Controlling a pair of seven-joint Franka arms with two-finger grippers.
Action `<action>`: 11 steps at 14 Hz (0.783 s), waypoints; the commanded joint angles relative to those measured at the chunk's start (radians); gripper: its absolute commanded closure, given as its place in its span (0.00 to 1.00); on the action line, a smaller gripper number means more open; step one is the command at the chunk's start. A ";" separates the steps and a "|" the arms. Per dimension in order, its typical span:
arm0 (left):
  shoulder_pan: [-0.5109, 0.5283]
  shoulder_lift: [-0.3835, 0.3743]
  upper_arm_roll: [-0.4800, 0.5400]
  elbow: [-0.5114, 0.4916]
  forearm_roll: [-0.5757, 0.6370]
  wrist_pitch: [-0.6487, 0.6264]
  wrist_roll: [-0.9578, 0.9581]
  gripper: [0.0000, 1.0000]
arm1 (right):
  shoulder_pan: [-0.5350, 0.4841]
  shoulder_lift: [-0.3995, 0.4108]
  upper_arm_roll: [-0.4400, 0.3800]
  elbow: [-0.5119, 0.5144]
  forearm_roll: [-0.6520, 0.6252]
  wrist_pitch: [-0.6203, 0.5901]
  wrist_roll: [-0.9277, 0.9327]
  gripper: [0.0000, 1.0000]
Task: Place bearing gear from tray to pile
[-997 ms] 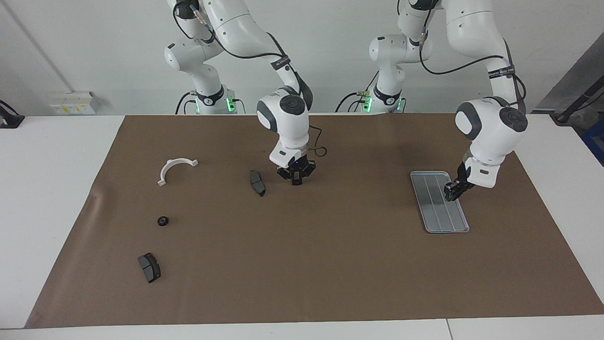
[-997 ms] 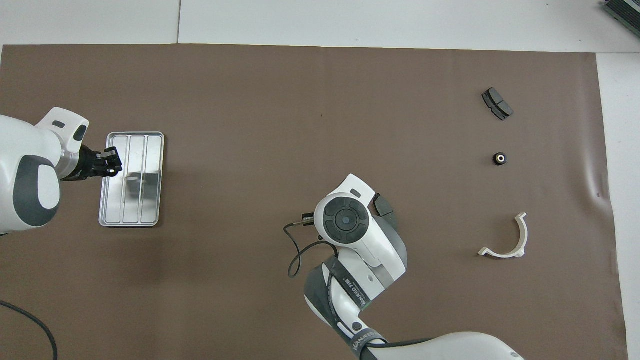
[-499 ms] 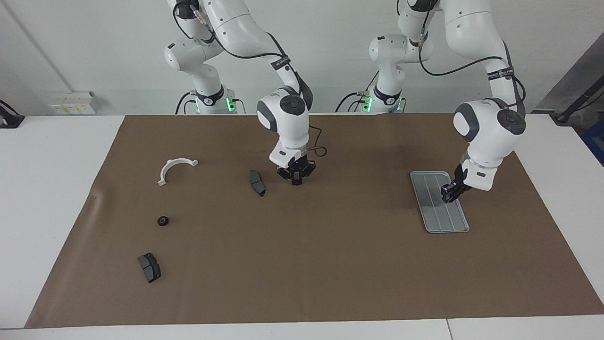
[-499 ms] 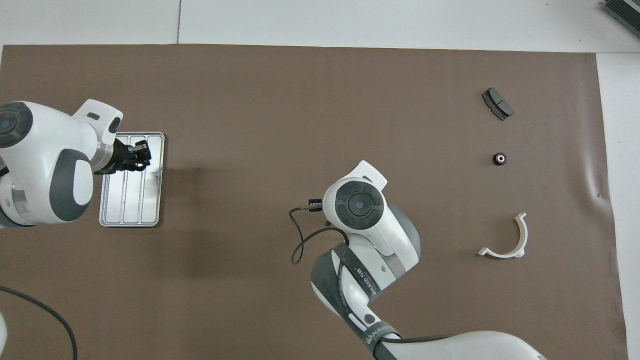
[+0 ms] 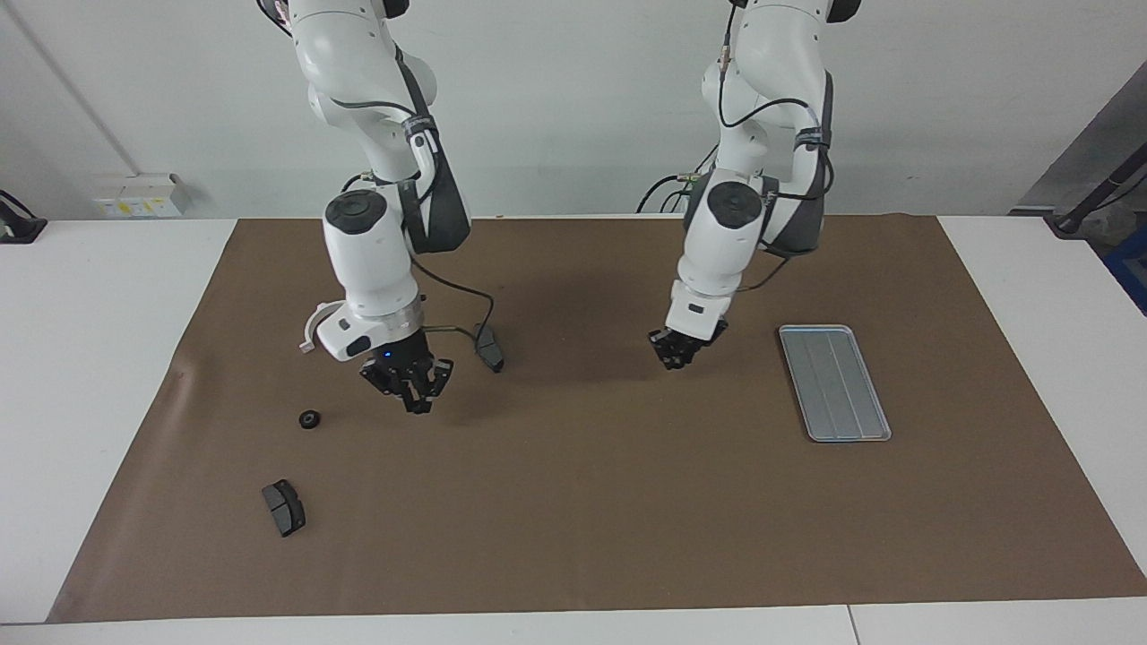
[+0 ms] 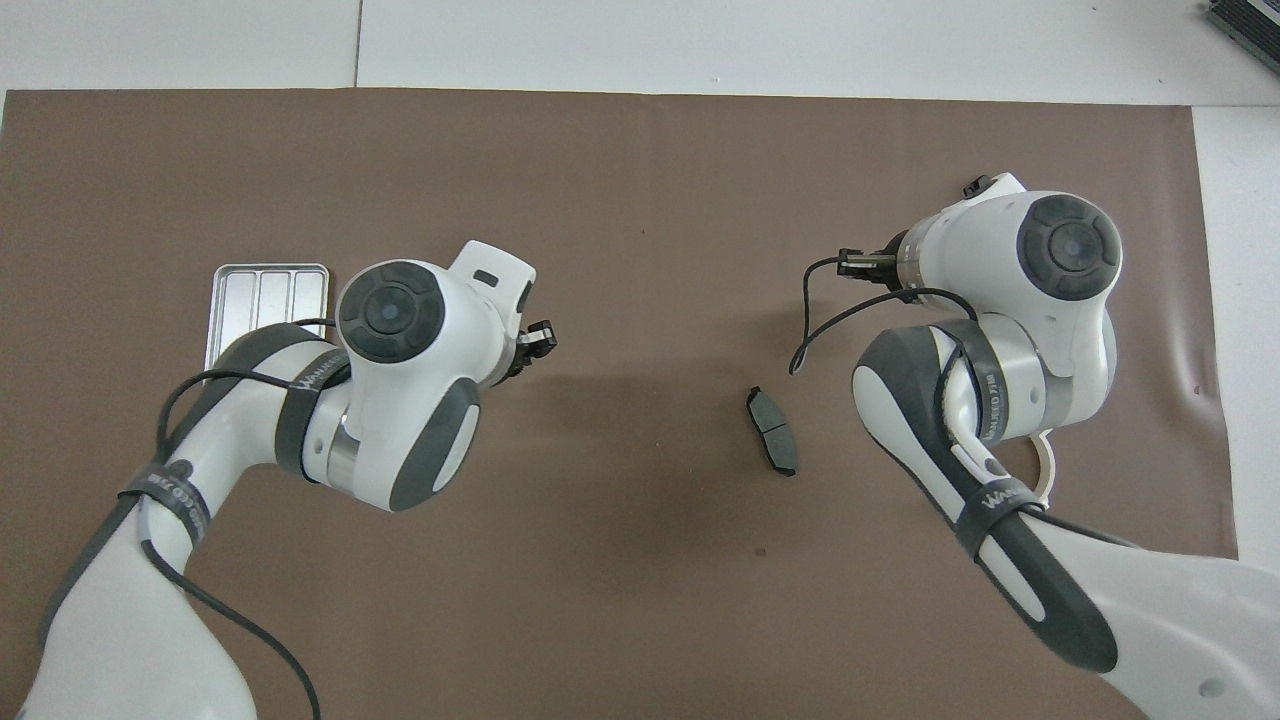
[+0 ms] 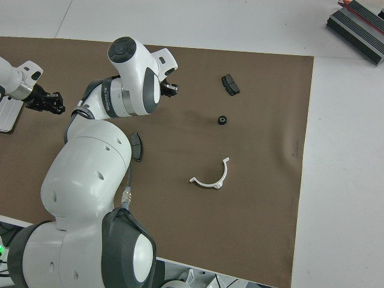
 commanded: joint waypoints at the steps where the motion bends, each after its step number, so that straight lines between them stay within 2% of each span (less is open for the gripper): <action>1: -0.120 0.100 0.021 0.102 -0.005 -0.026 -0.048 1.00 | -0.052 0.103 0.021 0.103 0.027 0.010 -0.017 1.00; 4: -0.151 0.168 0.012 0.173 -0.001 -0.021 -0.054 1.00 | -0.073 0.201 0.022 0.157 0.061 0.042 -0.030 1.00; 6: -0.188 0.199 0.010 0.179 -0.005 0.012 -0.053 1.00 | -0.076 0.204 0.024 0.133 0.061 0.058 -0.034 1.00; 7: -0.189 0.199 0.009 0.178 -0.005 0.020 -0.050 0.97 | -0.081 0.204 0.024 0.117 0.061 0.059 -0.053 0.97; 8: -0.194 0.199 0.009 0.178 -0.004 0.017 -0.048 0.72 | -0.083 0.204 0.024 0.113 0.063 0.061 -0.062 0.90; 9: -0.195 0.199 0.009 0.182 -0.005 0.022 -0.048 0.42 | -0.084 0.204 0.022 0.113 0.063 0.061 -0.065 0.61; 10: -0.197 0.199 0.009 0.187 -0.005 0.010 -0.048 0.26 | -0.084 0.204 0.024 0.113 0.063 0.059 -0.054 0.01; 11: -0.195 0.199 0.009 0.192 -0.005 0.006 -0.048 0.12 | -0.083 0.203 0.022 0.116 0.061 0.059 -0.054 0.00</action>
